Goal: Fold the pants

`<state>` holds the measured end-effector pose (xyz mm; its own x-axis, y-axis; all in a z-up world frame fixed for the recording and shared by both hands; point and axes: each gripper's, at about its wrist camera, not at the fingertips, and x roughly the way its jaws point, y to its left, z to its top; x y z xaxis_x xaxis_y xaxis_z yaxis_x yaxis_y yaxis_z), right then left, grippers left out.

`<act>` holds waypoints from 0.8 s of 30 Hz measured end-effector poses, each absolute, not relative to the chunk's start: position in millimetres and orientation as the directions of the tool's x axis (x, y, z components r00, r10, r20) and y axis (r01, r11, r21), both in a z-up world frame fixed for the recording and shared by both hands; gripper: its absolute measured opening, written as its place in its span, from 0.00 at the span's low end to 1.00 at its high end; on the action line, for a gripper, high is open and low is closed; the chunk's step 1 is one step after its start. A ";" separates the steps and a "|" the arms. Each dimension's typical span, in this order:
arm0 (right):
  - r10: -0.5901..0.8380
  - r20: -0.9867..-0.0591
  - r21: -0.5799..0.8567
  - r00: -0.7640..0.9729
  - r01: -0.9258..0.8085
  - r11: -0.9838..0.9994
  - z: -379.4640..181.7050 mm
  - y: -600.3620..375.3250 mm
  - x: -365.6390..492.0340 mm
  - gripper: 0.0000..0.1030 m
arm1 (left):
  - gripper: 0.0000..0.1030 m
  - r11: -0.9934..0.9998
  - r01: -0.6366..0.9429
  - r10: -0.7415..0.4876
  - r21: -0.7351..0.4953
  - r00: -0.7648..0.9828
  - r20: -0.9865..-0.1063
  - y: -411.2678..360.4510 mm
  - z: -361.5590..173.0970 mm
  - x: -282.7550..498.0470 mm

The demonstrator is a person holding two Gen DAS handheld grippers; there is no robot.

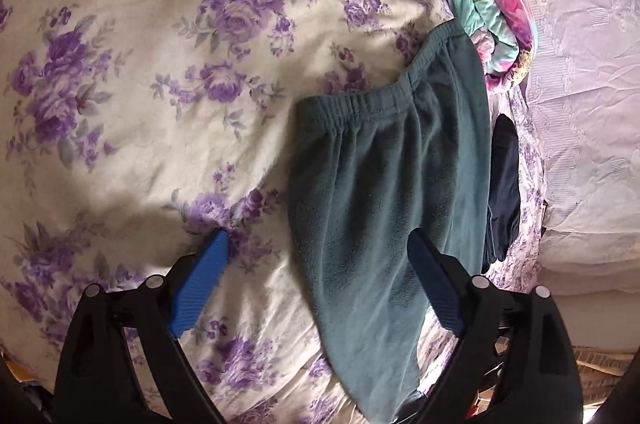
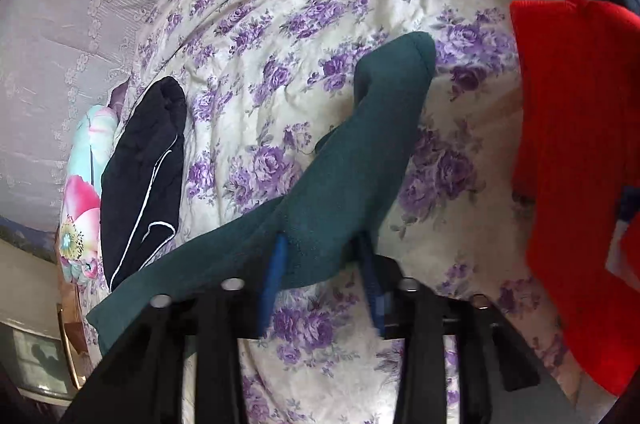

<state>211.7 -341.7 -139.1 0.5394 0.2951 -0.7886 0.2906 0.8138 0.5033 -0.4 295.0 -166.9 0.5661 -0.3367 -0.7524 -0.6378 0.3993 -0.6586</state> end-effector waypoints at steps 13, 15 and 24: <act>-0.007 -0.852 0.155 0.523 0.267 0.951 -95.9 -395.7 134.9 0.05 | 0.85 0.340 -0.619 -0.349 -0.708 0.616 -0.706 300.2 -165.7 -22.9; 0.013 -0.832 0.188 0.555 0.260 0.947 -87.9 -387.2 129.7 0.06 | 0.85 0.349 -0.607 -0.332 -0.714 0.632 -0.700 302.3 -166.5 -11.2; 0.084 -0.806 0.243 0.586 0.198 0.950 -70.6 -360.9 113.7 0.45 | 0.04 0.311 -0.584 -0.288 -0.749 0.693 -0.660 321.8 -173.4 12.9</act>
<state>113.7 -360.9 -70.6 0.5864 0.0837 -0.8057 0.1981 0.9496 0.2428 12.9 321.8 -173.4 0.6934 -0.2882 -0.6604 -0.5843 0.3115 -0.7494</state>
